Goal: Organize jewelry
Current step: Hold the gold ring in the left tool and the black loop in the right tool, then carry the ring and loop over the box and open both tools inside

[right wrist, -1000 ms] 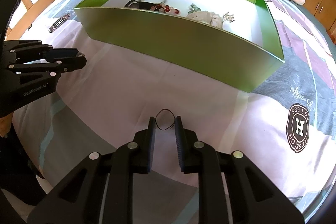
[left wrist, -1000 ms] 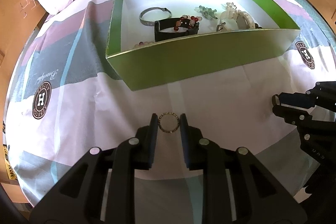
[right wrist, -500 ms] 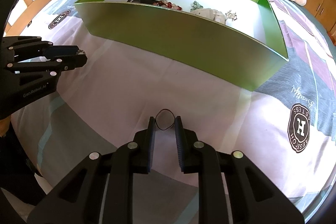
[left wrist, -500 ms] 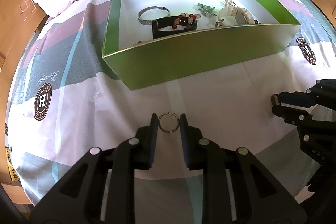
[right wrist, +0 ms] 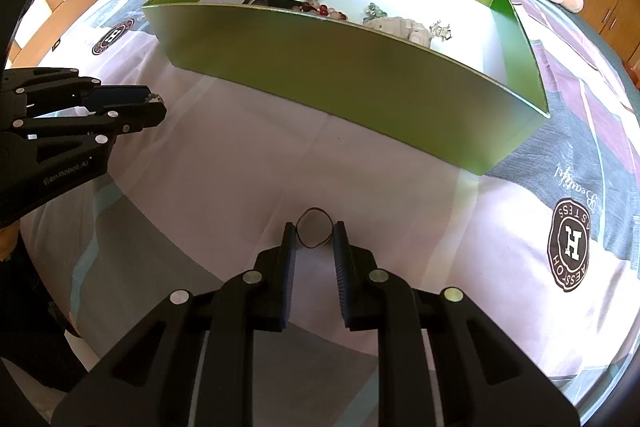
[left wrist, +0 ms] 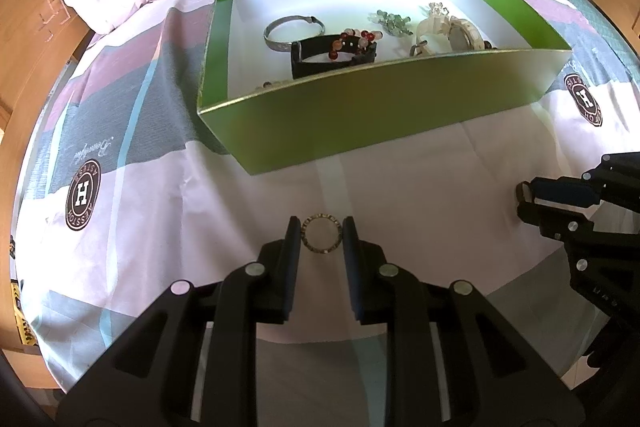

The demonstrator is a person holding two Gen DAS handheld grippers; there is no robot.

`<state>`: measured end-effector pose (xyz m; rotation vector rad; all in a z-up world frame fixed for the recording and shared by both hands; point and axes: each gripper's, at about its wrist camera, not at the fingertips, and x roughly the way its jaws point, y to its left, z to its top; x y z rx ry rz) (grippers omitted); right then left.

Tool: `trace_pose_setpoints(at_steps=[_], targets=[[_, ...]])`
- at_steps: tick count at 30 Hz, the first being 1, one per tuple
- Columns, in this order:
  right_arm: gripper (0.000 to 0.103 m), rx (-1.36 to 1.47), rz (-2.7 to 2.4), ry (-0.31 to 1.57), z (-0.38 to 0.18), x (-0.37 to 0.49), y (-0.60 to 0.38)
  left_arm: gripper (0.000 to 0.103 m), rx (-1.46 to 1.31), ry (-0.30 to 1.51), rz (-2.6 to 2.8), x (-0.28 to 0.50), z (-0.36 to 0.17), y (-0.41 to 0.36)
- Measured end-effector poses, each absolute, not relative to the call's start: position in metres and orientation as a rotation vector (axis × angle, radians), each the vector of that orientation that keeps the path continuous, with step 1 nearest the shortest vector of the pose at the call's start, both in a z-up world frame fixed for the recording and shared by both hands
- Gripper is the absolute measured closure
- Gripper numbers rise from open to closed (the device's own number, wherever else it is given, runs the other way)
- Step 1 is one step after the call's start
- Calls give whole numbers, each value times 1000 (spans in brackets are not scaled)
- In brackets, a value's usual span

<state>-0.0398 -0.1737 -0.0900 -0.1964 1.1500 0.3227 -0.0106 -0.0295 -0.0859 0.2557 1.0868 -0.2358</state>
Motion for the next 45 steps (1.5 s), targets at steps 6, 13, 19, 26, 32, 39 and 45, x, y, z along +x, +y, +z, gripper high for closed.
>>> trace_pose_setpoints(at_steps=[6,13,19,26,32,39,45], targets=[[84,-193,329,1141,-89,-41,-176,82,259,1081,-233,-11,-85,-29],[84,-147,345,1086,-73,-43,-181,82,266,1035,-213,-13,-74,-26],[84,-24,395,948,-20,-38,-195,82,180,979,-250,-2,-33,-13],[84,59,366,840,24,24,-214,82,109,943,-240,56,-3,-11],[84,23,274,919,-11,99,-215,82,133,918,-176,116,-14,-29],[84,-36,233,1032,-53,145,-210,82,191,956,-163,158,-47,-50],[60,-19,224,1026,-56,148,-214,53,252,924,-134,162,-52,-59]])
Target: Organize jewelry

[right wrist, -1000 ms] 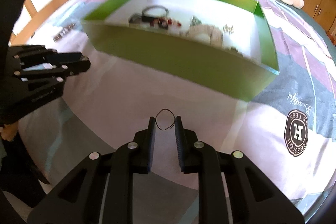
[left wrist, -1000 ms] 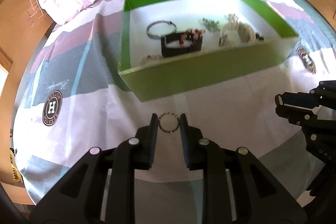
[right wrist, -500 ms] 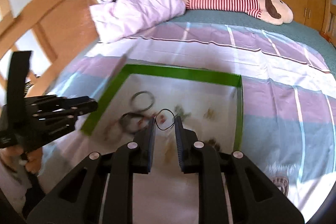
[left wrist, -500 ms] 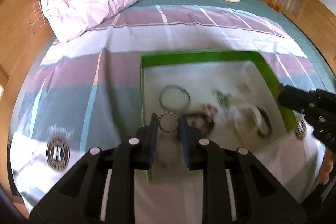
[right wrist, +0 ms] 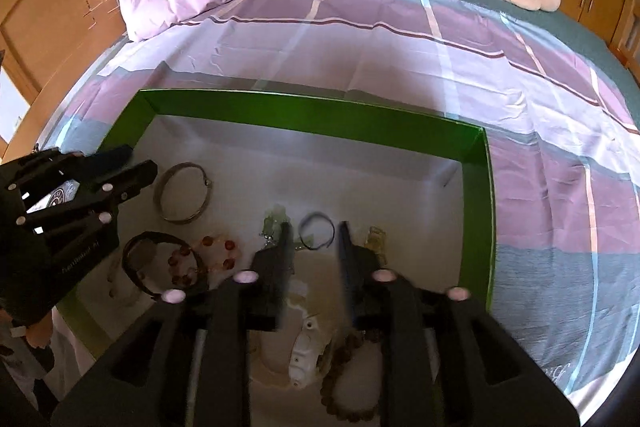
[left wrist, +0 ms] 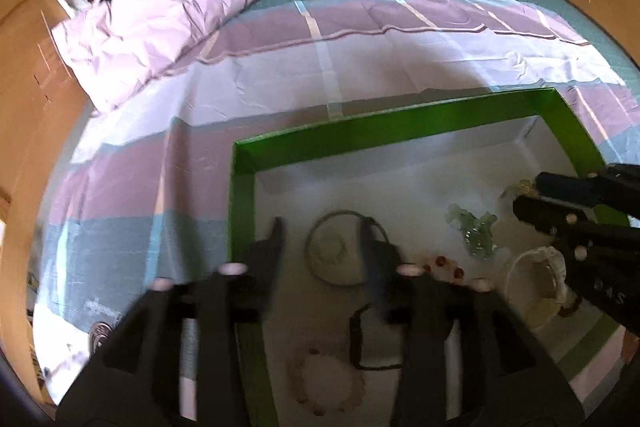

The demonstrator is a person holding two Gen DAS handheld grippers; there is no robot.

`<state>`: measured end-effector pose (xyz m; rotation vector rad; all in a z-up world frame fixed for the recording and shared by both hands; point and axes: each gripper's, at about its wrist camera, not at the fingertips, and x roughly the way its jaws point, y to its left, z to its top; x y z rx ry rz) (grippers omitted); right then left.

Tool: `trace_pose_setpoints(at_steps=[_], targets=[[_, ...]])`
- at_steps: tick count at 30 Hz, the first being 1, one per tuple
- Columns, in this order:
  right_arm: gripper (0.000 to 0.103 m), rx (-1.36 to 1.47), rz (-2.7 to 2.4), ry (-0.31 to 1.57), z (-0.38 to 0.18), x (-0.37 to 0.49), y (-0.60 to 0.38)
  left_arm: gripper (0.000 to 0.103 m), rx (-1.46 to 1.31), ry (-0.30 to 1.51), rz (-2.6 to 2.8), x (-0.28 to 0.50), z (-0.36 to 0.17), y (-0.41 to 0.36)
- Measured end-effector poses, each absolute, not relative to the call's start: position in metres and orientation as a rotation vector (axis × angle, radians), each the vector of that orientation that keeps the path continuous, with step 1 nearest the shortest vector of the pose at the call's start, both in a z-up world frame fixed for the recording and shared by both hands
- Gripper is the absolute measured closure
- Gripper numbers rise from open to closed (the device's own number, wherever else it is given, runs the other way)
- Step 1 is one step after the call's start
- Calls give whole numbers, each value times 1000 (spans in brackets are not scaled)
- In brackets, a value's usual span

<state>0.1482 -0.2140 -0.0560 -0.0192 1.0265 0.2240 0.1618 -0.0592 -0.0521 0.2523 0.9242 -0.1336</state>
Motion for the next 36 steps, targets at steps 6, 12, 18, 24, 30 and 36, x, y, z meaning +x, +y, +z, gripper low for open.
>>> trace_pose_setpoints(at_steps=[6,12,18,24,30,36], targets=[[30,3,202,947,-20,118,-225,37,248,881,-147,141,-29,-58],[4,104,163,787,23,53,-246,26,257,883,-178,90,-6,-50],[1,120,116,721,18,19,-247,10,189,862,-182,43,0,-25],[1,39,91,747,9,20,-228,9,99,921,-166,49,-13,-14],[1,-25,103,755,2,26,-210,5,84,923,-148,52,-12,-8],[1,-20,112,774,-5,27,-205,4,81,921,-139,52,-10,-5]])
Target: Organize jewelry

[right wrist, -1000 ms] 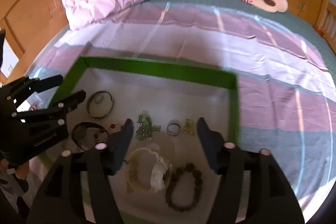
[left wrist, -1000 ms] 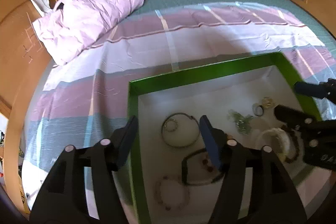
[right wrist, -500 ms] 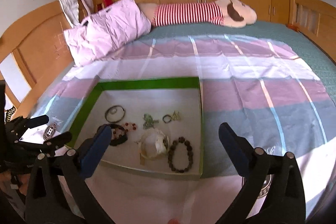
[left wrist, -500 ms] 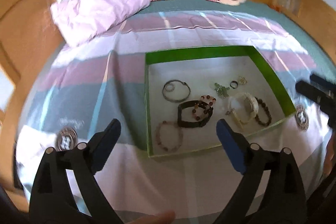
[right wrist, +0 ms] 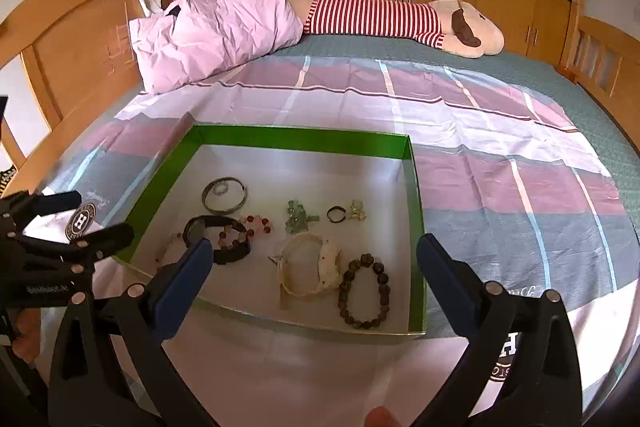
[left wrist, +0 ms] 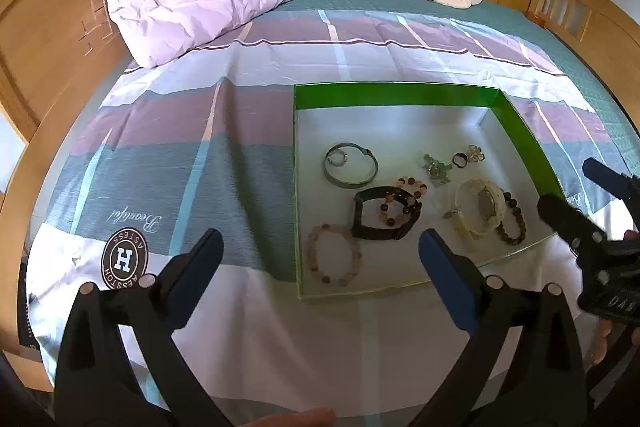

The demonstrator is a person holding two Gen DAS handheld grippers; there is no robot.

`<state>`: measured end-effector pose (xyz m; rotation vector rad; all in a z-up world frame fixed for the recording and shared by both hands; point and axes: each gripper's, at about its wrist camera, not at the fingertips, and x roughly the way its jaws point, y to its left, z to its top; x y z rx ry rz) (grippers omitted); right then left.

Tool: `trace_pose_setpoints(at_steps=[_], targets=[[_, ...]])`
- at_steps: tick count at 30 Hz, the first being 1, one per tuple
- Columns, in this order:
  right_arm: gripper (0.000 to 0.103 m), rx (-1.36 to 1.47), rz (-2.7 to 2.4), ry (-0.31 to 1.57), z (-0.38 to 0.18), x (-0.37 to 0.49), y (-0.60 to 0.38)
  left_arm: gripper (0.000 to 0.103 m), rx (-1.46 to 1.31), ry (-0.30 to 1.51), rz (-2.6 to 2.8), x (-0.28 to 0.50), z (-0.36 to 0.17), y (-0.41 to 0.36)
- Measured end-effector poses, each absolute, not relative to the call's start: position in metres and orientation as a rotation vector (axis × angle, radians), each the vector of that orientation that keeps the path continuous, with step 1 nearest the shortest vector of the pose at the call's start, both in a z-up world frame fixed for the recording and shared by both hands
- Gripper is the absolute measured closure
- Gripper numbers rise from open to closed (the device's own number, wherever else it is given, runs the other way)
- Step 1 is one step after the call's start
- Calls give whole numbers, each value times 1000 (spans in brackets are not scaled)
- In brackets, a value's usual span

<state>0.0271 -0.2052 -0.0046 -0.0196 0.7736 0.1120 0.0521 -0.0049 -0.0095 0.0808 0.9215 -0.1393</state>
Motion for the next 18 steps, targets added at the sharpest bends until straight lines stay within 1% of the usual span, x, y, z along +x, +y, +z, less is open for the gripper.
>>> trace_pose_setpoints(at_steps=[18], targets=[[1,-48,106,763,-3,21,-201,3,100,935,-149,52,-15,-11]])
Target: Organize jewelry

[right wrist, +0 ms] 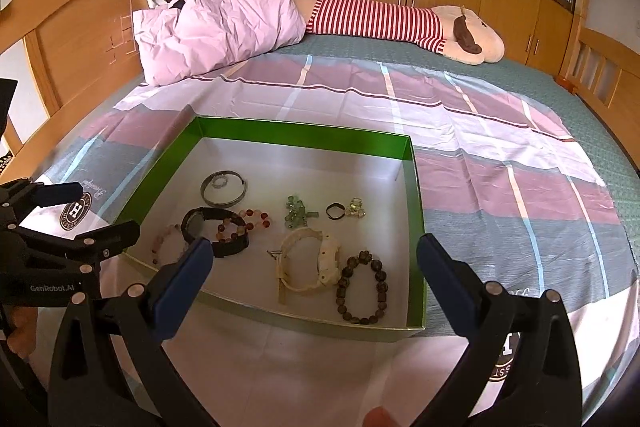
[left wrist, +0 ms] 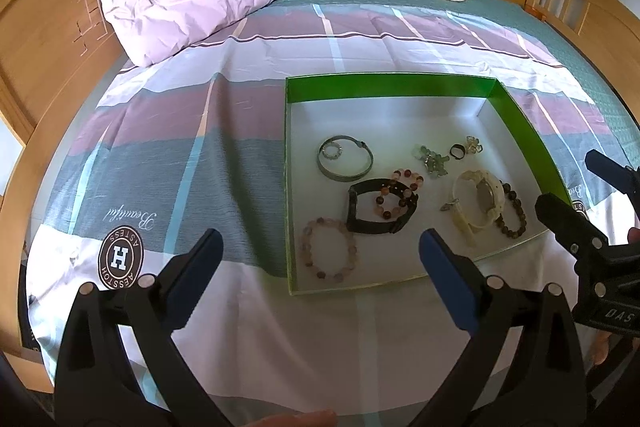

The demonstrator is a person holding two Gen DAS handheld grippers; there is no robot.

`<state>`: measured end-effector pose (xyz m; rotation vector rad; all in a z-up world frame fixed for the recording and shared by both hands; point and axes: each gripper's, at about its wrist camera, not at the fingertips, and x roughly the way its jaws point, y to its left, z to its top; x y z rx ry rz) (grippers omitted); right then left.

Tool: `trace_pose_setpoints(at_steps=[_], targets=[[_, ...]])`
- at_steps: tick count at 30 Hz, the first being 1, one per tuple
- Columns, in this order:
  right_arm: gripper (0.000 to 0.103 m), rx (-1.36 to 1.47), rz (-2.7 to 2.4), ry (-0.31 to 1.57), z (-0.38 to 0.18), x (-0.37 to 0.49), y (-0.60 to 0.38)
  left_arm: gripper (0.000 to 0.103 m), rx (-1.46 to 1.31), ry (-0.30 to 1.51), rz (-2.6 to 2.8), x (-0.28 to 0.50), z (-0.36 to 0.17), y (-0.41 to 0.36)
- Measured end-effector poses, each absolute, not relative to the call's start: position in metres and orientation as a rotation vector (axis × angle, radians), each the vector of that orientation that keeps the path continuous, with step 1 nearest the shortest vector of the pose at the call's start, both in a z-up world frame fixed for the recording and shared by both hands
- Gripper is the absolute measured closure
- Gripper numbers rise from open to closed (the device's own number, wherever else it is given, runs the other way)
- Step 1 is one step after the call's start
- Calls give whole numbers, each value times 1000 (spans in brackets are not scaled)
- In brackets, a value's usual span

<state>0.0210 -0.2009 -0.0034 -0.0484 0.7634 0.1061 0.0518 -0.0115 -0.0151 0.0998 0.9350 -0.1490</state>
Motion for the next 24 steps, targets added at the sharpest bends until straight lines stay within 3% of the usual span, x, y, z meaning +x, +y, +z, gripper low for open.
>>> trace_pose_setpoints(at_steps=[24], targets=[[1,-52,109,765,-5,20,-203,3,122,940,-156,50,-18,-18]])
